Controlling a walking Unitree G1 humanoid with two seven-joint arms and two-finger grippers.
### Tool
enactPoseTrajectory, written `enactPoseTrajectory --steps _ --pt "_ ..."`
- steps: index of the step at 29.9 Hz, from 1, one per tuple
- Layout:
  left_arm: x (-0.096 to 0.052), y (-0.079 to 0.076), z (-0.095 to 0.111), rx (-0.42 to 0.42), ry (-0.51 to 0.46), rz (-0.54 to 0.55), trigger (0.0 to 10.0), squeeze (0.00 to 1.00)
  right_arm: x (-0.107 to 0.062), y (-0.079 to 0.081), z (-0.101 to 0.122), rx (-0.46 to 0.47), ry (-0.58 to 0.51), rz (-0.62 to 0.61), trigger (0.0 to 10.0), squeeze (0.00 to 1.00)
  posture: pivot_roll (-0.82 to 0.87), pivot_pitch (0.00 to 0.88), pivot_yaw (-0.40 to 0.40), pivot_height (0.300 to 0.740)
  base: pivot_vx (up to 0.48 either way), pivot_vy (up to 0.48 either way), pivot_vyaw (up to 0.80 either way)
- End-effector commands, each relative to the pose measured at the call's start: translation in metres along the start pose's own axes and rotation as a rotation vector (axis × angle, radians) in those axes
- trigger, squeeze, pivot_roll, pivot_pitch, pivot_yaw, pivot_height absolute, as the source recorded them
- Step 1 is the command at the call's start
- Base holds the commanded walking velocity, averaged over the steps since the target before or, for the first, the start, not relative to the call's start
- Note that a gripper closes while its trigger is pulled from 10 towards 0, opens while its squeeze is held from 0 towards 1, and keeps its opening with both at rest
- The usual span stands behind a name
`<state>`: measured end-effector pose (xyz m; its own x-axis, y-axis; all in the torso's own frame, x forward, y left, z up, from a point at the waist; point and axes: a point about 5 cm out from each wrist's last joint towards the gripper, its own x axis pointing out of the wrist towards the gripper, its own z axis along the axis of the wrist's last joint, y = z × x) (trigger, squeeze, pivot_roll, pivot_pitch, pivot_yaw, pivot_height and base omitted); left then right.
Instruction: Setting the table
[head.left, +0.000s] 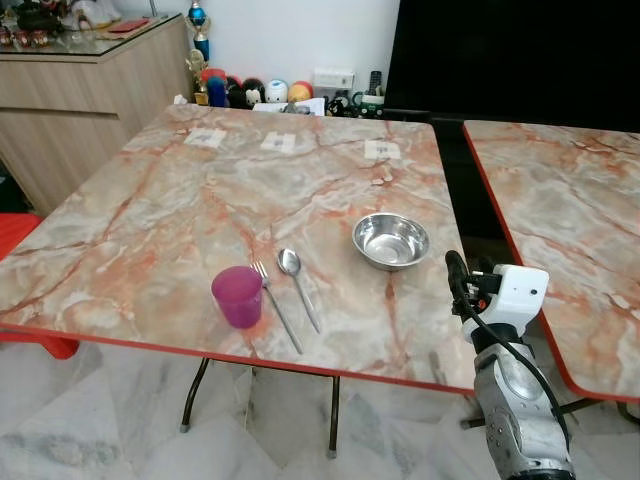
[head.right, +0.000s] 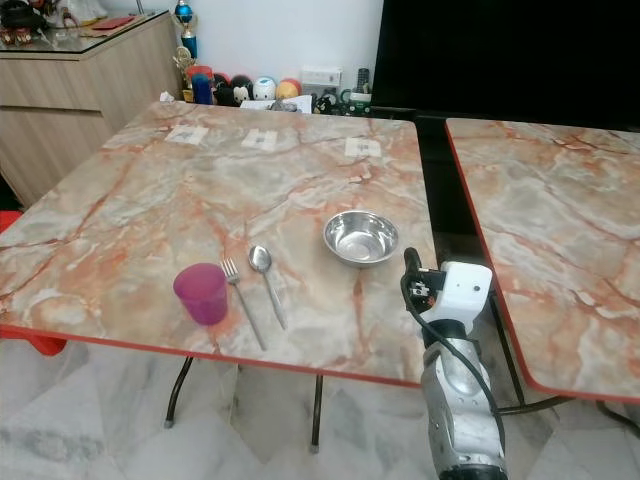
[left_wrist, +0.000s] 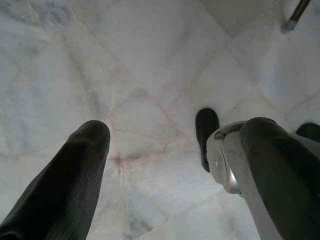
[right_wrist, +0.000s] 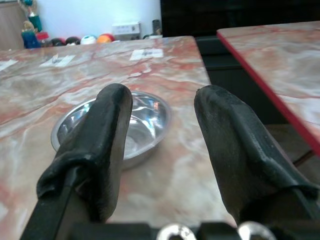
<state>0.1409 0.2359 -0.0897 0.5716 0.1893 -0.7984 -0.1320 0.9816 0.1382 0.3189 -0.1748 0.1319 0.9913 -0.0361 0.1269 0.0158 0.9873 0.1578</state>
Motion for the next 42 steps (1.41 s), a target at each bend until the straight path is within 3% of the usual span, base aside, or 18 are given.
enactPoseTrajectory --steps 1,12,19,24,28,35,42 --pt "-0.001 0.002 -0.005 -0.011 0.02 0.004 10.0 0.0 0.001 0.002 -0.003 0.002 0.019 0.003 10.0 0.0 -0.01 0.062 -0.033 0.74 0.311 0.0 0.0" --pt "-0.002 0.0 -0.007 -0.011 0.023 0.003 10.0 0.0 0.003 0.004 -0.004 -0.001 0.026 0.014 10.0 0.0 -0.01 0.066 -0.034 0.74 0.311 0.0 0.0" --pt "-0.001 0.0 -0.006 -0.009 0.024 0.006 10.0 0.0 0.005 0.007 -0.005 0.0 0.043 0.023 10.0 0.0 -0.01 0.066 -0.034 0.74 0.0 0.0 0.0" --pt "-0.001 0.0 -0.006 -0.008 0.025 0.006 10.0 0.0 0.003 0.002 -0.007 0.037 0.065 -0.015 10.0 0.0 -0.01 0.067 -0.037 0.74 0.0 0.0 0.0" --pt "-0.002 -0.001 -0.008 -0.003 0.031 0.002 10.0 0.0 -0.004 -0.001 -0.011 0.155 0.13 -0.053 10.0 0.0 -0.02 0.071 -0.036 0.74 0.0 0.0 0.0" --pt "-0.002 -0.002 -0.008 0.01 0.033 -0.003 10.0 0.0 0.002 -0.009 -0.013 0.224 0.183 -0.131 10.0 0.0 -0.01 0.07 -0.037 0.74 0.0 0.0 0.0" --pt "-0.002 -0.002 -0.008 0.01 0.033 -0.003 10.0 0.0 0.002 -0.009 -0.013 0.224 0.183 -0.131 10.0 0.0 -0.01 0.07 -0.037 0.74 0.0 0.0 0.0"
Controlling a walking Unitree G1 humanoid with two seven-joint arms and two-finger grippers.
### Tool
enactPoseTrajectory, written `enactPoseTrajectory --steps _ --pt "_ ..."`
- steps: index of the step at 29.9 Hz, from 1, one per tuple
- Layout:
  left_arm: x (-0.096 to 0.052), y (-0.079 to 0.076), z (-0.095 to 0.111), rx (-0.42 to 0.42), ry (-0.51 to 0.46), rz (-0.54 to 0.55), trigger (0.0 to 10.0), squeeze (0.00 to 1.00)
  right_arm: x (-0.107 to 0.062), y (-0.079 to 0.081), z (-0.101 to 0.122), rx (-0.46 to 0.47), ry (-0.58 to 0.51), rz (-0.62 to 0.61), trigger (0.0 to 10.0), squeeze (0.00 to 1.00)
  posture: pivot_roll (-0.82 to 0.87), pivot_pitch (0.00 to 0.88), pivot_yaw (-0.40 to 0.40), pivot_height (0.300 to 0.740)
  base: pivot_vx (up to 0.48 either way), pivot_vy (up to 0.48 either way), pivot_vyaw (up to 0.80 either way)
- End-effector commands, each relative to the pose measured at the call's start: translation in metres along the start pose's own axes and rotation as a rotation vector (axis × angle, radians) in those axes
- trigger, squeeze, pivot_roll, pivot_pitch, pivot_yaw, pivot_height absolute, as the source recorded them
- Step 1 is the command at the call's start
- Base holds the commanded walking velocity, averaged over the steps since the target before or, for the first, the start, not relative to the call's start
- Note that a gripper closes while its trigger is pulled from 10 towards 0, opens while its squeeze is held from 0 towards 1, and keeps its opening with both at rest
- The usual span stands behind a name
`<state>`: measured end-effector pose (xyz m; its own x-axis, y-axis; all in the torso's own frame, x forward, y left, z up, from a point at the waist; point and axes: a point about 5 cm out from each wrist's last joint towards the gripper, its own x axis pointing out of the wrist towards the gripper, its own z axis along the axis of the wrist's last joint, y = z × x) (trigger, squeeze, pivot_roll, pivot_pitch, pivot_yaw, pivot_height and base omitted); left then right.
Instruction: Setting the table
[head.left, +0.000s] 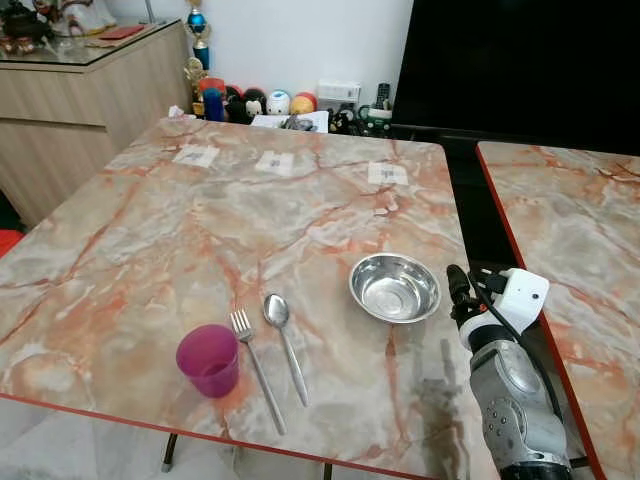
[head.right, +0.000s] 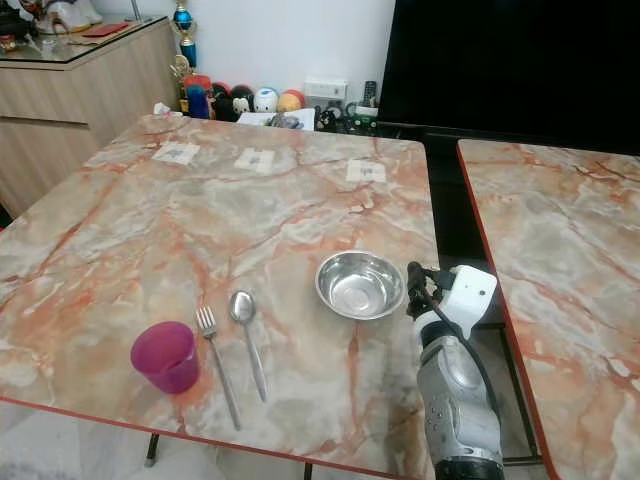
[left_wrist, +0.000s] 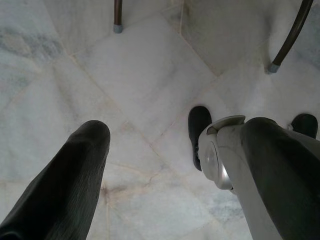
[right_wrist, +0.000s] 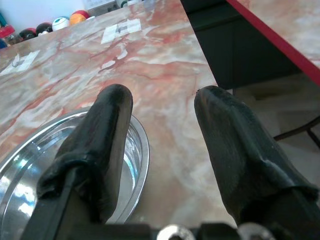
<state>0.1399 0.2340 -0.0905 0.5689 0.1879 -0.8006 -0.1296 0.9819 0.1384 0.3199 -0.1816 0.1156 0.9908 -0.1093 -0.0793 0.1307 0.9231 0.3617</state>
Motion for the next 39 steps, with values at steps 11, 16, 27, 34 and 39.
enactPoseTrajectory --steps 11,16,27,34,39 --pt "-0.001 -0.002 -0.006 0.031 0.028 -0.016 10.0 0.0 0.009 0.004 -0.019 0.188 0.169 0.055 10.0 0.0 -0.01 0.073 -0.03 0.74 0.0 0.0 0.0" --pt "-0.001 -0.002 -0.007 0.035 0.032 -0.015 10.0 0.0 0.011 0.005 -0.02 0.211 0.195 0.066 10.0 0.0 0.0 0.074 -0.029 0.74 0.0 0.0 0.0" --pt "-0.001 -0.002 -0.007 0.037 0.033 -0.017 10.0 0.0 0.012 0.008 -0.029 0.231 0.26 0.108 10.0 0.0 0.0 0.075 -0.027 0.74 0.0 0.0 0.0" --pt "-0.001 -0.002 -0.007 0.041 0.034 -0.016 10.0 0.0 0.012 0.012 -0.033 0.242 0.292 0.146 10.0 0.0 0.0 0.076 -0.026 0.74 0.0 0.0 0.0" --pt "-0.001 -0.002 -0.007 0.041 0.034 -0.016 10.0 0.0 0.013 0.014 -0.033 0.25 0.289 0.165 0.2 0.0 0.0 0.077 -0.025 0.74 0.0 0.0 0.0"
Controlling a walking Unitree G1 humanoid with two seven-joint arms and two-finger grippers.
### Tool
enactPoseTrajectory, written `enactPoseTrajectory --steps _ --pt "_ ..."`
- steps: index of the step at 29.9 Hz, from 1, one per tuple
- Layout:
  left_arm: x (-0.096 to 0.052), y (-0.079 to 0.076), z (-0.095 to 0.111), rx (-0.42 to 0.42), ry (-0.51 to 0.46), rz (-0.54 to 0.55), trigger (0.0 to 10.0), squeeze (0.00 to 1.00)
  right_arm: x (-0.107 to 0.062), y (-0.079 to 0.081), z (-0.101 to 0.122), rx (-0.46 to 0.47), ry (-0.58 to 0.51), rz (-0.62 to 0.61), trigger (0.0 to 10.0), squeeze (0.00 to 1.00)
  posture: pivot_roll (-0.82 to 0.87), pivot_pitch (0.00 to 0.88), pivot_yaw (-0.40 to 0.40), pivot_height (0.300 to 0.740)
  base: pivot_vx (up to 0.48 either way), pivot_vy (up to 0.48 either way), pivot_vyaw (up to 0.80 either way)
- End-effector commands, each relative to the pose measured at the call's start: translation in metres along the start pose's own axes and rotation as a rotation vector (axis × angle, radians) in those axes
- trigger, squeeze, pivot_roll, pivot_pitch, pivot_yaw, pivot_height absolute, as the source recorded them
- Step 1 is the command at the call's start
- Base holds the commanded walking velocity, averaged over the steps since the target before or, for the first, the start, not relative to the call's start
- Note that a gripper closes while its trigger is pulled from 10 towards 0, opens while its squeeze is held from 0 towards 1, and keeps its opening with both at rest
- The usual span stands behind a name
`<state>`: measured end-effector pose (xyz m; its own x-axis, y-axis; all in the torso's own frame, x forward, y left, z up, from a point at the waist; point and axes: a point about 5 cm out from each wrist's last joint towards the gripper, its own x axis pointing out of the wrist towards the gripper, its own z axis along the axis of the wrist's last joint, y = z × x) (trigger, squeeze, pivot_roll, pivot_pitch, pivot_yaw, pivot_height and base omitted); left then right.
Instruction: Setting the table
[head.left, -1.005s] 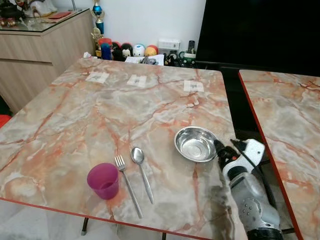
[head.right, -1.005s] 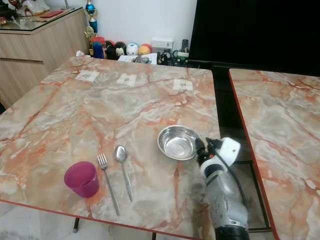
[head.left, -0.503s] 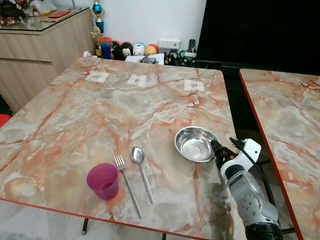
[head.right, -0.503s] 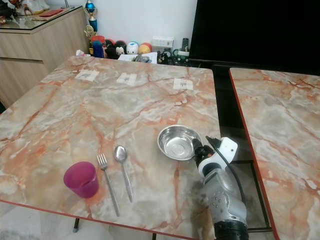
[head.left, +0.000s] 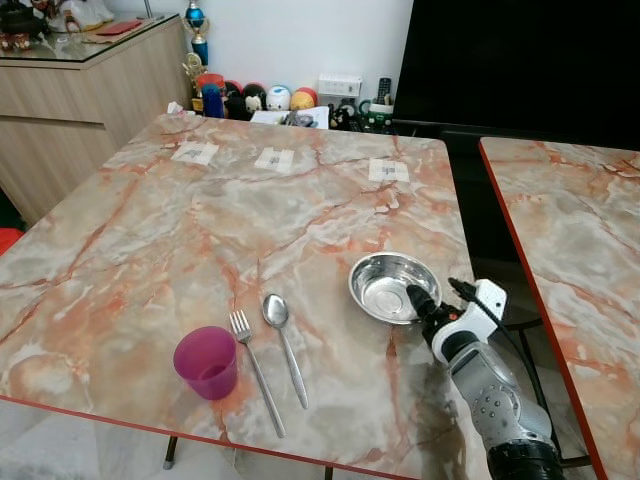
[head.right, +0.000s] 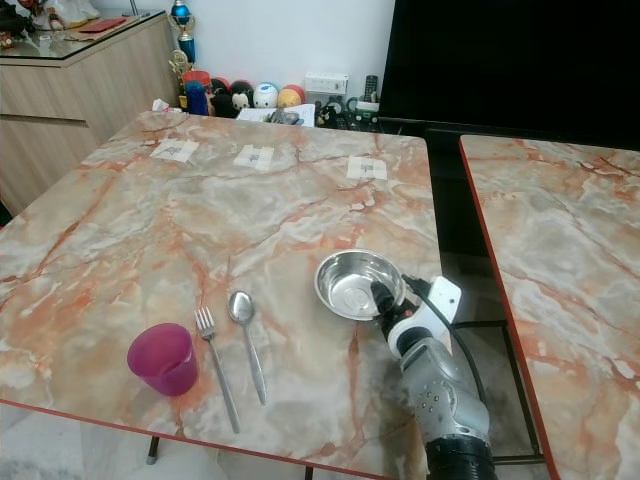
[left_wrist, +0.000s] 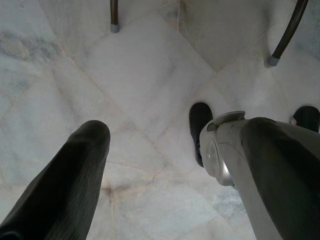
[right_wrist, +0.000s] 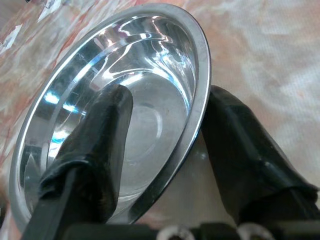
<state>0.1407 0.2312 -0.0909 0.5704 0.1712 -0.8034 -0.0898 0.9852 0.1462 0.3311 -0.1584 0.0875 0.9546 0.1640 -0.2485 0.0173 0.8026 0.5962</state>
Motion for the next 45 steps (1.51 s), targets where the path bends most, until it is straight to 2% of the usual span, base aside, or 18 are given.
enactPoseTrajectory --steps 1,19,25,31,33,36,38,42,43,44,45 --pt "-0.002 0.0 -0.008 0.005 0.034 0.0 10.0 0.0 0.002 0.002 0.002 0.004 0.004 0.013 0.2 0.0 0.0 0.077 -0.025 0.74 0.0 0.0 0.0" --pt "-0.002 -0.001 -0.008 0.006 0.037 -0.011 10.0 0.0 0.002 -0.002 0.001 0.022 0.01 -0.005 0.0 0.0 0.0 0.07 -0.025 0.74 0.0 0.0 0.0" --pt "-0.002 -0.003 -0.008 0.035 0.036 -0.022 10.0 0.0 0.002 -0.003 0.001 0.03 -0.004 -0.008 0.0 0.0 0.0 0.061 -0.023 0.74 0.0 0.0 0.0" --pt "-0.002 -0.003 -0.008 0.04 0.034 -0.022 10.0 0.0 0.0 -0.003 0.009 0.058 -0.083 -0.009 0.0 0.0 0.0 0.048 -0.021 0.74 0.0 0.0 0.0" --pt "-0.002 -0.003 -0.008 0.046 0.033 -0.023 10.0 0.0 -0.004 -0.002 0.015 0.08 -0.156 0.008 0.0 0.0 0.0 0.044 -0.022 0.74 0.0 0.0 0.0" --pt "-0.002 -0.003 -0.008 0.054 0.034 -0.023 10.0 0.0 -0.007 -0.003 0.017 0.091 -0.194 0.011 0.0 0.0 -0.01 0.037 -0.022 0.74 0.0 0.0 0.0" --pt "-0.002 -0.003 -0.008 0.062 0.034 -0.022 10.0 0.0 -0.013 -0.003 0.022 0.134 -0.266 0.027 0.0 0.0 -0.01 0.031 -0.022 0.74 0.0 0.0 0.0" --pt "-0.002 -0.001 -0.01 0.052 0.032 -0.008 10.0 0.0 -0.021 -0.004 0.026 0.165 -0.328 0.039 0.0 0.0 -0.01 0.021 -0.02 0.74 0.0 0.0 0.0" --pt "-0.003 0.003 -0.011 0.038 0.034 0.005 10.0 0.0 -0.025 -0.005 0.026 0.168 -0.348 0.049 2.4 0.0 -0.01 0.013 -0.02 0.74 0.0 0.0 0.0" --pt "-0.004 0.005 -0.012 0.033 0.034 0.011 10.0 0.0 -0.026 -0.005 0.027 0.16 -0.355 0.055 7.2 0.0 -0.01 0.009 -0.02 0.74 0.0 0.0 0.0" --pt "-0.004 0.006 -0.013 0.03 0.034 0.014 10.0 0.0 -0.028 -0.005 0.028 0.155 -0.367 0.06 10.0 0.0 -0.01 0.006 -0.021 0.74 0.0 0.0 0.0"
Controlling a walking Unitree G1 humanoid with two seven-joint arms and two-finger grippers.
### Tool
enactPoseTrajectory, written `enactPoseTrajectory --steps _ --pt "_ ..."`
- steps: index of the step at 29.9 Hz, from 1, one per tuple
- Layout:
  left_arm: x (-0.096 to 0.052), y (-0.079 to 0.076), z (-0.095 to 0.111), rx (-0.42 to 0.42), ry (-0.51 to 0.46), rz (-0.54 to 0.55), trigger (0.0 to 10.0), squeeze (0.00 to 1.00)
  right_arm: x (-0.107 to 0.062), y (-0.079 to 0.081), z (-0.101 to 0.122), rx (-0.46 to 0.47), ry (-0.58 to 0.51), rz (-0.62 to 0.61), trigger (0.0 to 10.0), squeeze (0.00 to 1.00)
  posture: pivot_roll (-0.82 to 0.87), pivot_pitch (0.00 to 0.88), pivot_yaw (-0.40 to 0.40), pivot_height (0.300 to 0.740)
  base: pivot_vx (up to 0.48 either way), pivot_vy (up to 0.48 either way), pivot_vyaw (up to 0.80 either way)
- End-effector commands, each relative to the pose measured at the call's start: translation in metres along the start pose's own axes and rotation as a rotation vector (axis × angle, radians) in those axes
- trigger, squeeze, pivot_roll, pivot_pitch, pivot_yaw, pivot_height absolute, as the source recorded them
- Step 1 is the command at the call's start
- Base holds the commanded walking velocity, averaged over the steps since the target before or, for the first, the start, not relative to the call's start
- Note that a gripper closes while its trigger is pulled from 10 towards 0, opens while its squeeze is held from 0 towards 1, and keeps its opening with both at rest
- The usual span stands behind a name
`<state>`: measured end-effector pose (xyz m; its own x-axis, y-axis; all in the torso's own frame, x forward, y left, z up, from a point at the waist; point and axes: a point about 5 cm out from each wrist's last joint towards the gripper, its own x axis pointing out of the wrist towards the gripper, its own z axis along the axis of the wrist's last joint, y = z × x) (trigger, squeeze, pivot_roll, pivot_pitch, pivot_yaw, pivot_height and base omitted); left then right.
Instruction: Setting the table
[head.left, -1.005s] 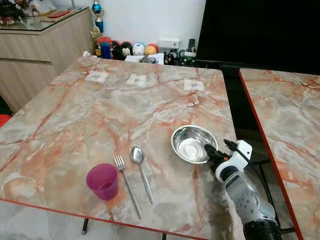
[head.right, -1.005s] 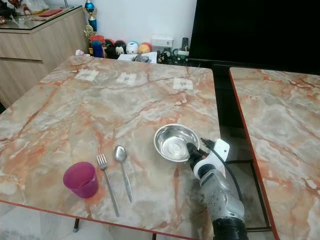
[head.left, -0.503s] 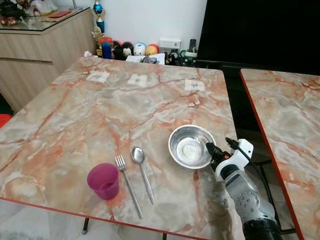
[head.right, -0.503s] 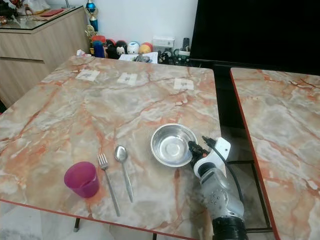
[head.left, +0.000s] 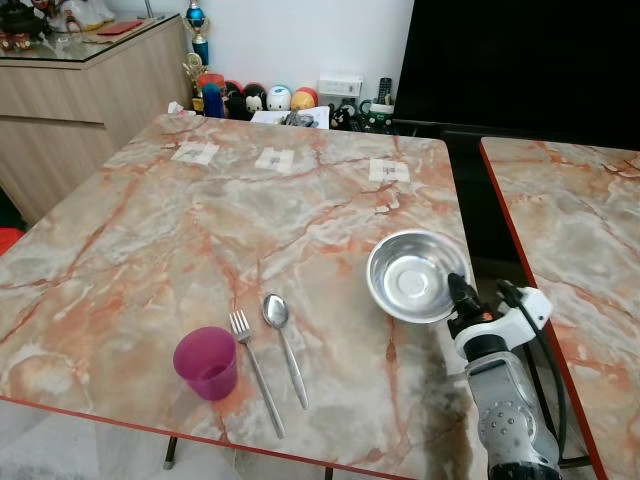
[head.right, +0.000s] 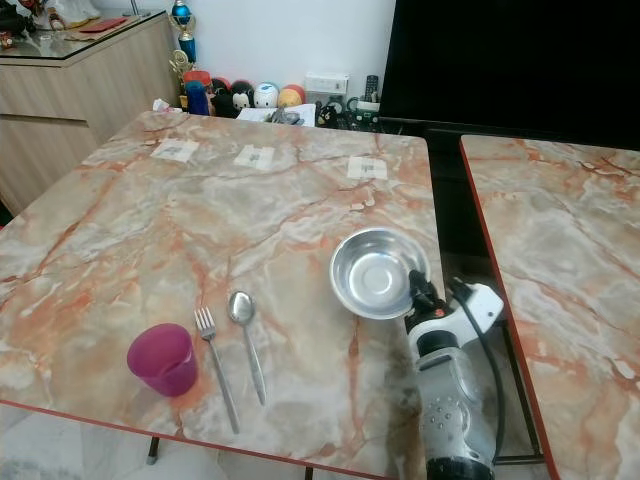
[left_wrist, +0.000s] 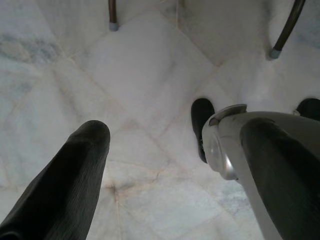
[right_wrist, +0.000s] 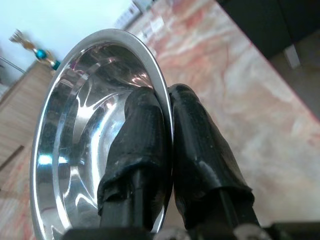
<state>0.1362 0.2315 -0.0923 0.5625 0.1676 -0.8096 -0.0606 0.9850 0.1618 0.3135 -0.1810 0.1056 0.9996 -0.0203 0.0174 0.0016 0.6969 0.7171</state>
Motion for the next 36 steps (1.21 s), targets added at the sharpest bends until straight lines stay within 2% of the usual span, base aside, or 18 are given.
enactPoseTrajectory --steps 1,3,5,10,16,21,36 --pt "-0.003 0.007 -0.01 -0.01 0.026 0.025 10.0 0.0 -0.002 0.004 0.007 0.007 -0.046 0.03 10.0 0.0 0.0 0.001 -0.021 0.74 0.0 0.0 0.0" --pt "-0.005 0.012 -0.013 -0.016 0.027 0.037 10.0 0.0 -0.005 0.005 0.012 0.03 -0.08 0.036 10.0 0.0 0.0 0.0 -0.024 0.74 0.0 0.0 0.0" --pt "-0.006 0.015 -0.014 -0.015 0.022 0.044 10.0 0.0 -0.009 0.008 0.018 0.007 -0.116 0.056 10.0 0.0 0.0 0.0 -0.026 0.74 0.0 0.0 0.0" --pt "-0.006 0.015 -0.014 -0.009 0.021 0.046 10.0 0.0 -0.012 0.009 0.021 -0.015 -0.128 0.057 10.0 0.0 0.0 0.0 -0.027 0.74 0.0 -0.056 0.0" --pt "-0.004 0.011 -0.009 -0.007 0.003 0.037 10.0 0.0 -0.017 0.011 0.019 -0.063 -0.116 0.063 10.0 0.0 -0.01 0.0 -0.03 0.74 0.0 -0.401 0.0" --pt "0.001 0.003 0.006 -0.007 -0.036 0.021 10.0 0.0 -0.019 0.012 0.018 -0.113 -0.094 0.068 10.0 0.0 -0.01 0.0 -0.041 0.74 0.0 -0.427 -0.77" --pt "0.002 -0.004 0.012 -0.021 -0.056 0.015 10.0 0.0 -0.013 0.015 0.026 -0.11 -0.141 0.048 10.0 0.0 -0.01 0.032 -0.049 0.74 0.0 -0.434 -0.07"
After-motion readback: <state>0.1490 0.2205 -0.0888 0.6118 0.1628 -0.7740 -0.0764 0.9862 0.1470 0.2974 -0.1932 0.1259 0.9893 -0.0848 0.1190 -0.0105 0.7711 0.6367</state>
